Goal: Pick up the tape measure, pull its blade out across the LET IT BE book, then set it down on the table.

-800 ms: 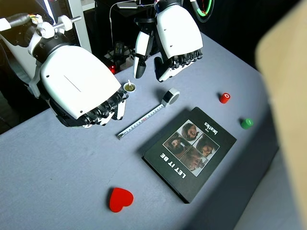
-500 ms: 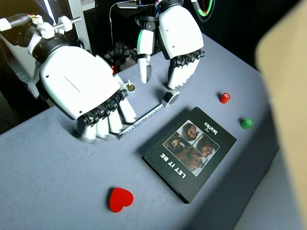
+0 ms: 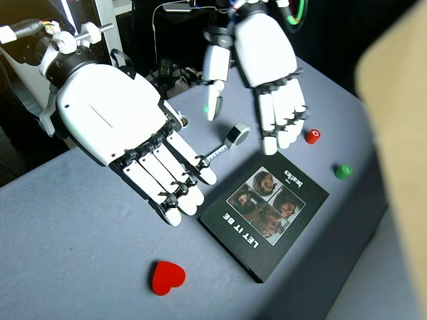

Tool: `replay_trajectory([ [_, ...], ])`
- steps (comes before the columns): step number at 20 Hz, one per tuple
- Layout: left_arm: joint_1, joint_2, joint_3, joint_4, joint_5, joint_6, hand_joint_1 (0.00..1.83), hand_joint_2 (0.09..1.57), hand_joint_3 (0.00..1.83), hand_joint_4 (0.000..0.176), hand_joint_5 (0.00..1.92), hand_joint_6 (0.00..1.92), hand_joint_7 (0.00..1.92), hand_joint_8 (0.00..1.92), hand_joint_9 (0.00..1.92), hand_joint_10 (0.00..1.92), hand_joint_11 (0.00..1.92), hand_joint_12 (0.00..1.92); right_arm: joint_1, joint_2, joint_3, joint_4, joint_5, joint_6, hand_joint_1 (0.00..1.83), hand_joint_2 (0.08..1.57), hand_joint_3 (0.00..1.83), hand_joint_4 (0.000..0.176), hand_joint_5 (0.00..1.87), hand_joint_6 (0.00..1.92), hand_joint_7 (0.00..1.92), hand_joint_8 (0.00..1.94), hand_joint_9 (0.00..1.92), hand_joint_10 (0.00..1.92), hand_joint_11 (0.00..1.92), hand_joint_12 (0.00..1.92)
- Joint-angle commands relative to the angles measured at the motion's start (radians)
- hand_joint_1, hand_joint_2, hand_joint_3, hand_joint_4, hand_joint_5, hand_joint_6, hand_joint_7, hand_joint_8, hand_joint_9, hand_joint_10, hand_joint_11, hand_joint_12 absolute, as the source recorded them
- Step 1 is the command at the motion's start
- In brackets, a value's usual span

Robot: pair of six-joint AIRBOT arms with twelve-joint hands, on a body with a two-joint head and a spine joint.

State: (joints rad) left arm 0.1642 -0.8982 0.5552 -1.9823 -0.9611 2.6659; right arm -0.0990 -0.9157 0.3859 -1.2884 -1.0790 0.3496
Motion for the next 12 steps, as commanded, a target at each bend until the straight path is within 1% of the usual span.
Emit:
replay_trajectory([
  [1,-0.001,0.012,0.01,0.079,0.055,0.0,0.55,1.01,0.0,0.0,0.2,0.0,0.2,0.0,0.16,0.0,0.0,0.47,0.003,0.003,-0.007,-0.081,0.022,0.0,0.04,1.16,0.0,0.138,0.07,0.0,0.11,0.01,0.05,0.0,0.0,0.32],
  [2,0.01,0.037,0.037,0.081,0.113,0.013,0.6,1.01,0.0,0.0,0.2,0.0,0.2,0.0,0.16,0.0,0.0,0.47,-0.003,0.004,-0.007,-0.081,0.045,0.0,0.04,1.16,0.0,0.135,0.07,0.0,0.1,0.0,0.03,0.0,0.0,0.32],
  [4,0.014,0.073,0.064,0.07,0.169,0.073,0.7,1.01,0.0,0.0,0.21,0.0,0.22,0.01,0.17,0.01,0.0,0.48,-0.011,0.004,-0.007,-0.082,0.074,0.0,0.02,1.16,0.0,0.132,0.06,0.0,0.08,0.0,0.01,0.0,0.0,0.31],
  [5,0.007,0.091,0.078,0.044,0.194,0.147,0.73,1.02,0.0,0.0,0.2,0.0,0.22,0.0,0.18,0.01,0.0,0.49,-0.015,0.004,-0.007,-0.085,0.09,0.0,0.01,1.17,0.0,0.132,0.06,0.0,0.08,0.0,0.02,0.0,0.0,0.35],
  [6,-0.001,0.1,0.089,0.018,0.207,0.2,0.77,1.05,0.01,0.0,0.18,0.0,0.21,0.0,0.19,0.01,0.0,0.5,-0.017,0.004,-0.007,-0.091,0.103,0.002,0.0,1.17,0.0,0.131,0.07,0.0,0.09,0.0,0.04,0.01,0.0,0.38],
  [7,-0.002,0.113,0.106,0.006,0.243,0.232,0.81,1.06,0.01,0.0,0.2,0.01,0.23,0.01,0.21,0.01,0.0,0.51,-0.025,0.004,-0.009,-0.122,0.12,0.02,0.01,1.17,0.0,0.131,0.06,0.0,0.1,0.0,0.05,0.01,0.0,0.41],
  [8,0.007,0.125,0.117,0.065,0.284,0.145,0.84,1.08,0.0,0.0,0.24,0.0,0.27,0.0,0.25,0.0,0.01,0.57,-0.042,0.006,-0.014,-0.21,0.135,0.072,0.01,1.17,0.0,0.129,0.06,0.0,0.1,0.01,0.06,0.01,0.0,0.42],
  [9,0.013,0.129,0.12,0.099,0.295,0.097,0.88,1.09,0.0,0.0,0.27,0.0,0.32,0.0,0.29,0.0,0.02,0.62,-0.05,0.007,-0.017,-0.244,0.142,0.092,0.01,1.17,0.0,0.127,0.06,0.0,0.11,0.01,0.06,0.01,0.0,0.44],
  [10,0.018,0.132,0.121,0.161,0.303,0.003,0.92,1.1,0.0,0.0,0.32,0.01,0.36,0.01,0.32,0.01,0.04,0.64,-0.062,0.008,-0.02,-0.284,0.151,0.134,0.0,1.17,0.0,0.124,0.07,0.0,0.12,0.01,0.06,0.01,0.0,0.44],
  [11,0.034,0.133,0.12,0.287,0.308,-0.16,0.96,1.11,0.0,0.0,0.37,0.01,0.4,0.01,0.36,0.01,0.05,0.66,-0.074,0.009,-0.021,-0.311,0.156,0.171,0.0,1.17,0.0,0.118,0.07,0.0,0.12,0.01,0.07,0.01,0.0,0.44],
  [12,0.066,0.133,0.123,0.439,0.323,-0.379,1.0,1.11,0.0,0.0,0.4,0.01,0.43,0.01,0.38,0.01,0.07,0.67,-0.087,0.009,-0.023,-0.334,0.156,0.196,0.01,1.17,0.0,0.112,0.08,0.0,0.13,0.01,0.07,0.0,0.0,0.38],
])
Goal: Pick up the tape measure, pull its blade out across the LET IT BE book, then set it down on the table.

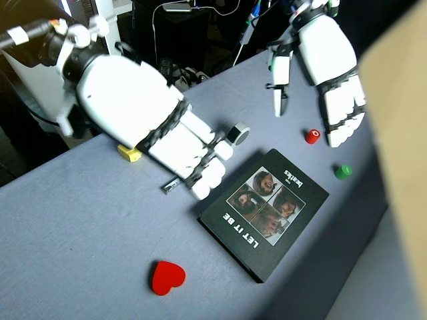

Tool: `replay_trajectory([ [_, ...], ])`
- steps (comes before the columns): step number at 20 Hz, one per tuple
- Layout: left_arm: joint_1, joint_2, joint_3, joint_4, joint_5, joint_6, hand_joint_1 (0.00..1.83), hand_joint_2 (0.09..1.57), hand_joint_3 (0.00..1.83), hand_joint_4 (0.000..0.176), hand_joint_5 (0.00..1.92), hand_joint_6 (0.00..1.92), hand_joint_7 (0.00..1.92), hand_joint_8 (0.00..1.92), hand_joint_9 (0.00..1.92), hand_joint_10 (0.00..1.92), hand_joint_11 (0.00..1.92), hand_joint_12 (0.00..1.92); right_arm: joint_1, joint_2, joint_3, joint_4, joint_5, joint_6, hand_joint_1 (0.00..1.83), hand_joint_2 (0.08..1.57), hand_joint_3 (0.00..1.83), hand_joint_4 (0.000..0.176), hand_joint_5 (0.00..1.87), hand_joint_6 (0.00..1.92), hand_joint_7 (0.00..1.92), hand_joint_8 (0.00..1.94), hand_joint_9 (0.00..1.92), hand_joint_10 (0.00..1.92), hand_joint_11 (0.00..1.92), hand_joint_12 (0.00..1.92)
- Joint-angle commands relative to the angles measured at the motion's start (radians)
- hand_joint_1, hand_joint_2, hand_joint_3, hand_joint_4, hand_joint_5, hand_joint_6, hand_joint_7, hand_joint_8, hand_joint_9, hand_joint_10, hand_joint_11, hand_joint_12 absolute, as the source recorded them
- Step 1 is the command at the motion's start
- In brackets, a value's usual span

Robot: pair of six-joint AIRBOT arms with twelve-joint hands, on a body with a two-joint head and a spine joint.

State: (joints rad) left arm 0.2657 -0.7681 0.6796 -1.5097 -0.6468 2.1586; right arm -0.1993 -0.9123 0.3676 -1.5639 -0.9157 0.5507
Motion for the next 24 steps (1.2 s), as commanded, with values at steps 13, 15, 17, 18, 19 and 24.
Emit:
replay_trajectory([
  [13,0.329,0.137,0.064,1.443,0.156,-1.535,1.07,1.12,0.01,0.0,0.46,0.0,0.49,0.0,0.46,0.0,0.17,0.67,-0.018,0.007,-0.021,-0.2,-0.058,0.104,0.12,1.2,0.0,0.082,0.1,0.0,0.16,0.0,0.1,0.0,0.0,0.56],
  [15,0.43,0.151,0.061,1.477,0.059,-1.597,1.06,1.12,0.01,0.0,0.47,0.0,0.5,0.01,0.46,0.0,0.16,0.66,-0.019,0.007,-0.021,-0.2,-0.058,0.107,0.13,1.2,0.0,0.073,0.13,0.01,0.17,0.0,0.11,0.0,0.0,0.56],
  [17,0.516,0.151,0.06,1.464,-0.043,-1.608,1.06,1.13,0.01,0.0,0.48,0.01,0.5,0.01,0.47,0.01,0.16,0.66,-0.02,0.007,-0.021,-0.2,-0.058,0.107,0.12,1.22,0.01,0.073,0.13,0.01,0.16,0.0,0.09,0.0,0.0,0.54],
  [18,0.55,0.15,0.06,1.465,-0.078,-1.621,1.05,1.13,0.01,0.0,0.48,0.01,0.5,0.0,0.48,0.01,0.15,0.66,-0.02,0.007,-0.021,-0.2,-0.057,0.107,0.12,1.22,0.0,0.072,0.12,0.0,0.16,0.0,0.08,0.0,0.0,0.51],
  [19,0.595,0.147,0.06,1.471,-0.134,-1.645,1.04,1.13,0.01,0.0,0.48,0.0,0.5,0.0,0.48,0.01,0.15,0.67,-0.02,0.007,-0.021,-0.2,-0.057,0.107,0.12,1.22,0.0,0.072,0.12,0.0,0.16,0.0,0.08,0.0,0.0,0.5],
  [24,0.797,0.103,0.063,1.483,-0.353,-1.736,1.0,1.15,0.01,0.0,0.48,0.0,0.51,0.01,0.48,0.0,0.16,0.67,-0.025,0.007,-0.021,-0.2,-0.053,0.107,0.15,1.2,0.0,0.071,0.13,0.0,0.18,0.0,0.08,0.0,0.0,0.48],
])
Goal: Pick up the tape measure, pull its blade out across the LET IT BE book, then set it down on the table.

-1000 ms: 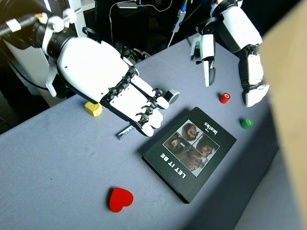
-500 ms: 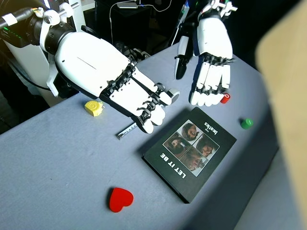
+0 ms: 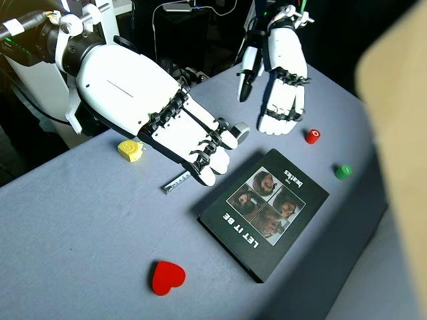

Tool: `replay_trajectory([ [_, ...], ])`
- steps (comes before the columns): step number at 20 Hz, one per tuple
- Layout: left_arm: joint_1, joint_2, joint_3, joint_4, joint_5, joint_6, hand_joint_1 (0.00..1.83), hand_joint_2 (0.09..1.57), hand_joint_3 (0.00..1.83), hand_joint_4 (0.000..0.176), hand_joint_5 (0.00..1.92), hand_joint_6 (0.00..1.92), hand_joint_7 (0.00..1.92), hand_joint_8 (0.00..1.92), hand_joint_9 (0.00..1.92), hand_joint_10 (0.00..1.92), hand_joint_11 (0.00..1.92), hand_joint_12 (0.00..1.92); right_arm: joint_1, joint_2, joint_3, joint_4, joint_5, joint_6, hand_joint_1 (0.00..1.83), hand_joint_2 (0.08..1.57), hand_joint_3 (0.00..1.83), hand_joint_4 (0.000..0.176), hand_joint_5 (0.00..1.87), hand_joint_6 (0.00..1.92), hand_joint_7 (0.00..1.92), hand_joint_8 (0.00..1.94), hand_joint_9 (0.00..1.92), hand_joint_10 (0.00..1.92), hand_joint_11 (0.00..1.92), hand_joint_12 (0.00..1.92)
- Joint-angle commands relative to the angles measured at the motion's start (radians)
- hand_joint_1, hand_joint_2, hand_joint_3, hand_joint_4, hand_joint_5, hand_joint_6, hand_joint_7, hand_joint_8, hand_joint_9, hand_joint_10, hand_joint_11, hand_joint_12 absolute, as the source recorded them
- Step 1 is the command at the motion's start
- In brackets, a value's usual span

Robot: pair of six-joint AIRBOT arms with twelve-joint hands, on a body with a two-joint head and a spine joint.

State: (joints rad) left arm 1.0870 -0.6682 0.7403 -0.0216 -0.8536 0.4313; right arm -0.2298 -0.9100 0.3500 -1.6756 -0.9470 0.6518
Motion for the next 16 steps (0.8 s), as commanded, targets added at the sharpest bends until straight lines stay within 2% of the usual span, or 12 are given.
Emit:
replay_trajectory([
  [1,0.007,-0.012,0.007,-0.008,-0.181,-0.018,1.0,1.15,0.01,0.0,0.5,0.01,0.52,0.01,0.47,0.0,0.16,0.67,0.006,0.005,-0.003,-0.088,-0.022,0.006,0.15,1.19,0.0,0.068,0.13,0.0,0.18,0.0,0.08,0.0,0.0,0.47],
  [2,0.047,-0.041,0.02,-0.009,-0.234,-0.028,1.0,1.15,0.01,0.0,0.51,0.01,0.53,0.01,0.48,0.0,0.16,0.68,0.007,0.005,-0.003,-0.088,-0.022,0.006,0.15,1.19,0.0,0.064,0.13,0.0,0.18,0.0,0.08,0.0,0.0,0.44],
  [4,0.082,-0.078,0.036,-0.009,-0.267,-0.034,1.0,1.15,0.01,0.0,0.51,0.01,0.53,0.01,0.49,0.01,0.17,0.68,0.007,0.005,-0.003,-0.088,-0.031,0.006,0.13,1.2,0.0,0.062,0.13,0.0,0.17,0.0,0.08,0.0,0.0,0.41],
  [8,0.121,-0.129,0.068,-0.008,-0.287,-0.048,1.0,1.16,0.01,0.0,0.49,0.0,0.53,0.01,0.49,0.01,0.17,0.69,0.009,0.005,-0.003,-0.088,-0.032,0.007,0.12,1.21,0.0,0.053,0.11,0.0,0.17,0.0,0.08,0.0,0.0,0.36],
  [9,0.122,-0.138,0.074,-0.008,-0.278,-0.053,1.0,1.16,0.01,0.0,0.49,0.0,0.53,0.01,0.49,0.01,0.17,0.69,0.009,0.005,-0.003,-0.088,-0.032,0.008,0.12,1.21,0.0,0.053,0.11,0.0,0.17,0.0,0.08,0.0,0.0,0.36],
  [10,0.122,-0.147,0.079,-0.007,-0.258,-0.066,1.0,1.16,0.01,0.0,0.49,0.0,0.53,0.01,0.49,0.01,0.17,0.69,0.009,0.005,-0.004,-0.088,-0.033,0.011,0.12,1.21,0.0,0.045,0.1,0.0,0.16,0.0,0.08,0.0,0.0,0.36],
  [13,0.112,-0.165,0.088,-0.016,-0.209,-0.096,1.03,1.16,0.0,0.0,0.49,0.0,0.53,0.0,0.49,0.0,0.17,0.7,0.013,0.004,-0.004,-0.088,-0.037,0.017,0.11,1.22,0.0,0.042,0.12,0.0,0.18,0.0,0.07,0.0,0.0,0.44],
  [16,0.096,-0.185,0.101,-0.016,-0.17,-0.124,1.03,1.16,0.0,0.0,0.5,0.0,0.54,0.0,0.48,0.0,0.17,0.7,0.012,0.004,-0.004,-0.088,-0.037,0.017,0.11,1.22,0.0,0.038,0.13,0.0,0.18,0.0,0.07,0.0,0.0,0.39],
])
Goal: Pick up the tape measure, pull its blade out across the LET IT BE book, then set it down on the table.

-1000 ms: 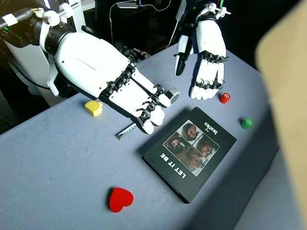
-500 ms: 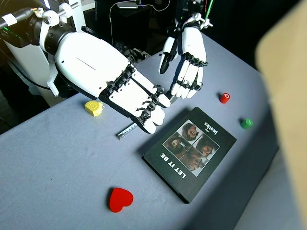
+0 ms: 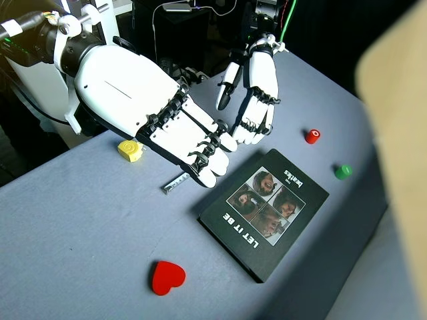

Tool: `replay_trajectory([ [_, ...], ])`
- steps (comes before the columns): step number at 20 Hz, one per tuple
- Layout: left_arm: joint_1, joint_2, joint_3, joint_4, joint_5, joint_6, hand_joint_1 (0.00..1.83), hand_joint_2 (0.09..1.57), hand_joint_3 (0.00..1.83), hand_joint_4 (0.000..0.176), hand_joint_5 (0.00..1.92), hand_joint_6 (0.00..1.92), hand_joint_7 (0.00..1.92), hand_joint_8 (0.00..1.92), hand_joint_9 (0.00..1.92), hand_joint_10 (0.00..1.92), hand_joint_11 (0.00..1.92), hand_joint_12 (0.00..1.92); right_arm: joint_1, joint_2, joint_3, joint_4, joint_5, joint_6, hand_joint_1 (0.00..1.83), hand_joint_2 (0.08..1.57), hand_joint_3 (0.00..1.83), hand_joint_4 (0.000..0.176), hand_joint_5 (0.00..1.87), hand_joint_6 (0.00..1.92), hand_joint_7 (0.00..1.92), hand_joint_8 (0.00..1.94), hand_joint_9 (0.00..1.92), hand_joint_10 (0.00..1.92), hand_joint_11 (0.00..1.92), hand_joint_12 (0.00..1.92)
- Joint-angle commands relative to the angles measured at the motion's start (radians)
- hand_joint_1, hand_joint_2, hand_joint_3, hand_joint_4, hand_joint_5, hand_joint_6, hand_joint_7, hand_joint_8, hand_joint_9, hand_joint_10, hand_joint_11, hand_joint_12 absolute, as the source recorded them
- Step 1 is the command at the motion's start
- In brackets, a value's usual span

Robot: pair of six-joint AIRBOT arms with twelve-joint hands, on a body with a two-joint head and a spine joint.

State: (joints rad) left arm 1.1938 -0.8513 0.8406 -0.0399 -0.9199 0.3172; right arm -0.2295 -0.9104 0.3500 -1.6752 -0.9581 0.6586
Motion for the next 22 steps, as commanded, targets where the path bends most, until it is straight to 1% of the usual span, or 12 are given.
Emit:
replay_trajectory([
  [1,-0.014,-0.008,0.006,0.0,-0.098,-0.011,1.03,1.16,0.0,0.0,0.5,0.0,0.54,0.0,0.48,0.0,0.17,0.7,0.012,0.005,-0.004,-0.089,-0.026,0.01,0.11,1.22,0.0,0.038,0.13,0.0,0.18,0.0,0.07,0.0,0.0,0.39],
  [3,-0.019,-0.019,0.021,0.0,-0.088,-0.01,1.05,1.15,0.0,0.0,0.51,0.01,0.54,0.0,0.48,0.0,0.17,0.71,0.012,0.005,-0.004,-0.089,-0.025,0.011,0.11,1.23,0.0,0.037,0.11,0.0,0.18,0.0,0.07,0.0,0.0,0.39],
  [5,-0.028,-0.031,0.039,0.0,-0.078,-0.011,1.05,1.15,0.0,0.0,0.52,0.01,0.55,0.0,0.48,0.0,0.17,0.71,0.012,0.005,-0.004,-0.089,-0.023,0.012,0.11,1.23,0.0,0.037,0.11,0.0,0.18,0.0,0.07,0.0,0.0,0.45],
  [8,-0.038,-0.044,0.058,0.0,-0.06,-0.01,1.05,1.15,0.0,0.0,0.52,0.01,0.55,0.0,0.48,0.0,0.17,0.71,0.012,0.005,-0.004,-0.089,-0.022,0.012,0.11,1.24,0.0,0.037,0.12,0.0,0.17,0.0,0.06,0.0,0.0,0.46],
  [11,-0.036,-0.05,0.078,-0.002,-0.052,-0.004,1.1,1.11,0.0,0.0,0.55,0.01,0.55,0.0,0.49,0.0,0.18,0.72,0.012,0.005,-0.004,-0.089,-0.022,0.013,0.11,1.24,0.0,0.038,0.1,0.0,0.16,0.0,0.06,0.0,0.0,0.46],
  [17,-0.016,-0.058,0.107,-0.01,-0.055,0.002,1.09,1.11,0.0,0.0,0.54,0.0,0.56,0.0,0.5,0.0,0.19,0.73,0.011,0.005,-0.004,-0.089,-0.019,0.013,0.09,1.24,0.0,0.038,0.12,0.01,0.18,0.01,0.07,0.0,0.0,0.46],
  [20,-0.003,-0.062,0.118,-0.011,-0.059,0.002,1.1,1.11,0.0,0.0,0.54,0.0,0.56,0.0,0.5,0.0,0.19,0.73,0.011,0.005,-0.004,-0.089,-0.019,0.013,0.09,1.25,0.0,0.038,0.11,0.0,0.19,0.0,0.08,0.0,0.0,0.36],
  [22,0.007,-0.063,0.122,-0.015,-0.065,0.003,1.1,1.11,0.0,0.0,0.53,0.0,0.55,0.0,0.5,0.0,0.19,0.73,0.011,0.005,-0.004,-0.089,-0.019,0.013,0.09,1.25,0.0,0.037,0.12,0.0,0.2,0.01,0.08,0.0,0.0,0.36],
])
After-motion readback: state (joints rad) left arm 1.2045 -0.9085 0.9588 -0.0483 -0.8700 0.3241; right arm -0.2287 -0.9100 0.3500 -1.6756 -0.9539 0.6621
